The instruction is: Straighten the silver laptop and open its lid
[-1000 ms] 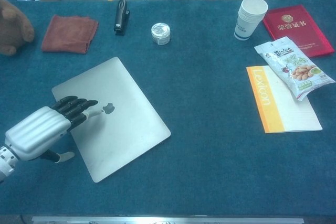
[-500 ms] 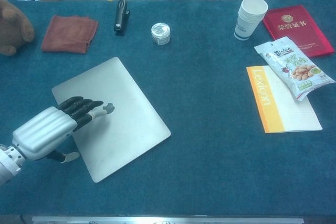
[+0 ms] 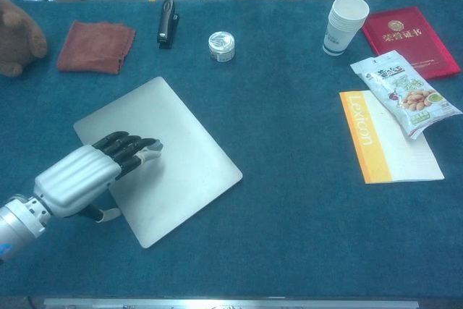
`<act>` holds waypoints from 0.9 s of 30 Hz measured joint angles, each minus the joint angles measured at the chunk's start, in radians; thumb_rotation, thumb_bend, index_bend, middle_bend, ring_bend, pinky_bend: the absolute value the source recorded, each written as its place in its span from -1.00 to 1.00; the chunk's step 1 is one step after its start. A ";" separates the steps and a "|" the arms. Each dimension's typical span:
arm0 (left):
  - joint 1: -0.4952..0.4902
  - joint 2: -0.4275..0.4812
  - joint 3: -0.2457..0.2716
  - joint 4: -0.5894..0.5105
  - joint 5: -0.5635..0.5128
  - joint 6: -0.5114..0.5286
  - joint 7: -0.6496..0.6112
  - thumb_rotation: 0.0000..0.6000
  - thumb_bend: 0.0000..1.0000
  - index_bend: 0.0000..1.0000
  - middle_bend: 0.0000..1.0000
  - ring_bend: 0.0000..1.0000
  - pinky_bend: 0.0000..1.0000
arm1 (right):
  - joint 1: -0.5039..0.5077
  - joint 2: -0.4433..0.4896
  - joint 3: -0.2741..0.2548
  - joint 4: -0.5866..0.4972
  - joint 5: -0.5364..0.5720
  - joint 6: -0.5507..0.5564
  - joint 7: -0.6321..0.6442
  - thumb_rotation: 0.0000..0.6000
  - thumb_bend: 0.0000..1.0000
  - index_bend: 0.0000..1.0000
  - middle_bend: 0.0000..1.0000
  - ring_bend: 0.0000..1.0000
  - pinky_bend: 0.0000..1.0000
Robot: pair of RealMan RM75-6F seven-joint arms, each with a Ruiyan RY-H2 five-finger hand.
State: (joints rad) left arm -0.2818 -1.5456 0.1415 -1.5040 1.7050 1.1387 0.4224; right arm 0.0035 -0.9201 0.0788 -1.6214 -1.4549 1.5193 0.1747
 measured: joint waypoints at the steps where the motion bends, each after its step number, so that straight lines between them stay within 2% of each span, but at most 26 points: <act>1: -0.002 -0.001 -0.001 -0.003 -0.002 -0.003 0.004 1.00 -0.65 -1.00 -1.00 -1.00 -1.00 | -0.001 0.000 0.000 0.003 0.001 0.000 0.003 1.00 -0.47 -1.00 -0.96 -1.00 -0.88; 27: -0.091 -0.070 -0.068 -0.039 -0.084 -0.091 0.086 1.00 -0.65 -1.00 -1.00 -1.00 -1.00 | -0.019 -0.004 0.002 0.051 0.018 -0.001 0.057 1.00 -0.47 -1.00 -0.96 -1.00 -0.88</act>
State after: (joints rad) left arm -0.3726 -1.6158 0.0735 -1.5432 1.6214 1.0479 0.5084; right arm -0.0154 -0.9241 0.0809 -1.5708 -1.4367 1.5185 0.2321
